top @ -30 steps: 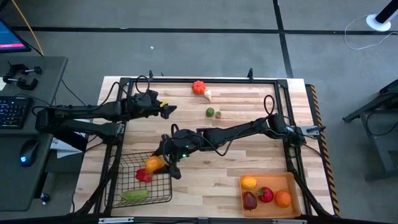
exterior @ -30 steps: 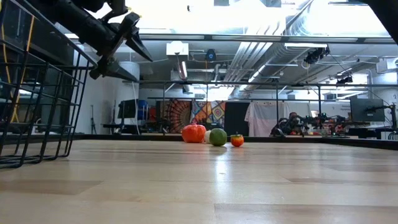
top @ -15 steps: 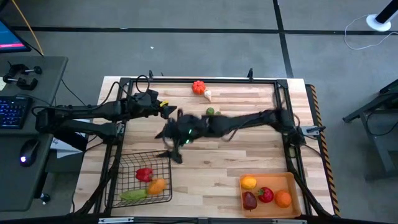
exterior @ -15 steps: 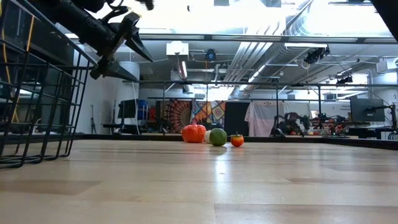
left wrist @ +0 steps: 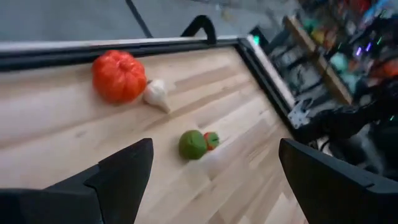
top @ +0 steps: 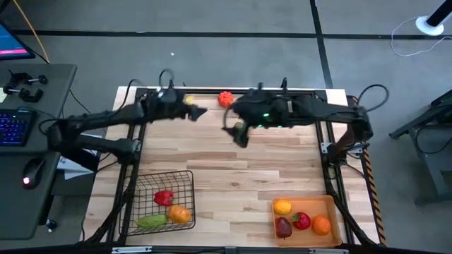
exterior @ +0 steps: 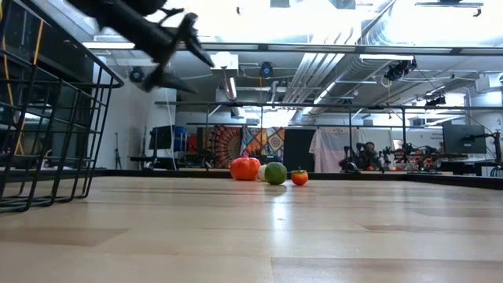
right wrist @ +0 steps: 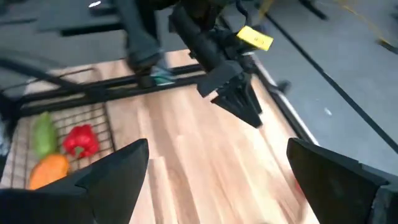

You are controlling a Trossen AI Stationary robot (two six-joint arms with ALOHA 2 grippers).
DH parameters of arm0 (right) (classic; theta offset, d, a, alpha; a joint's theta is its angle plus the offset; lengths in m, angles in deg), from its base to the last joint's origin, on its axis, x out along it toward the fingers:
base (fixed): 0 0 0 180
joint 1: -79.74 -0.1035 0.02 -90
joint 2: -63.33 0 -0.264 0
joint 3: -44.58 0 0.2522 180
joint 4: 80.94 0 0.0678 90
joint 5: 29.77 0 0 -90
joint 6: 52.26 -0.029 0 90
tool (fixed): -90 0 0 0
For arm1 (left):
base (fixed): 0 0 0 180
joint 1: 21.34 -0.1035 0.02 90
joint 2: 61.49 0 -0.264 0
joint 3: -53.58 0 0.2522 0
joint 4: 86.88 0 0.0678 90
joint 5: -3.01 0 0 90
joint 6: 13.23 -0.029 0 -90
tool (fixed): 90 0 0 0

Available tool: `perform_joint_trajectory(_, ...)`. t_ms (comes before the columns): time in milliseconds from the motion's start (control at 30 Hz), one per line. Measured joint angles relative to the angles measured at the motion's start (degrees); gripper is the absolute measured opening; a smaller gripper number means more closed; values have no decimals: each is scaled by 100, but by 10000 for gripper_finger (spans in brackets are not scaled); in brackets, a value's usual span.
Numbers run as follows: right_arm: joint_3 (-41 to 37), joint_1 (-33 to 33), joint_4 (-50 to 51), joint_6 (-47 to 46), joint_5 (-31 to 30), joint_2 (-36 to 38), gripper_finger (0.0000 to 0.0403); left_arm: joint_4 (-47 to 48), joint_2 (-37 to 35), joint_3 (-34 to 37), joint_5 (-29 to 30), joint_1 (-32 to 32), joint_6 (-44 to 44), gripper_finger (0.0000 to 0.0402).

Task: Sort produce into baskets
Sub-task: Put the orange pumpkin into the black wire basket

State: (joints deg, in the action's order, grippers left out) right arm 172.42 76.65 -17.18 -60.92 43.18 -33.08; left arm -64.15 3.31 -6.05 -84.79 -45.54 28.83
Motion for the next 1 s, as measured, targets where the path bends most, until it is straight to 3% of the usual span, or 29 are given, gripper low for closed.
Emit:
perform_joint_trajectory(100,0,-81,402,-585,-490,283,374,554,989,-988,-466,-415,-589,337)
perform_joint_trajectory(267,0,-349,1074,-1477,-1235,430,374,1640,2768,-2802,-558,-818,-1640,337)
perform_joint_trajectory(500,-345,-742,1554,-2316,-1458,412,374,2357,4559,-4612,-512,-1054,-1845,337)
perform_joint_trajectory(767,-1219,-1121,1452,-3217,-1445,410,374,3120,5693,-5656,109,-1121,-2020,337)
perform_joint_trajectory(1000,-1864,-1195,965,-3802,-1443,408,374,3023,5886,-5910,300,-1115,-2408,337)
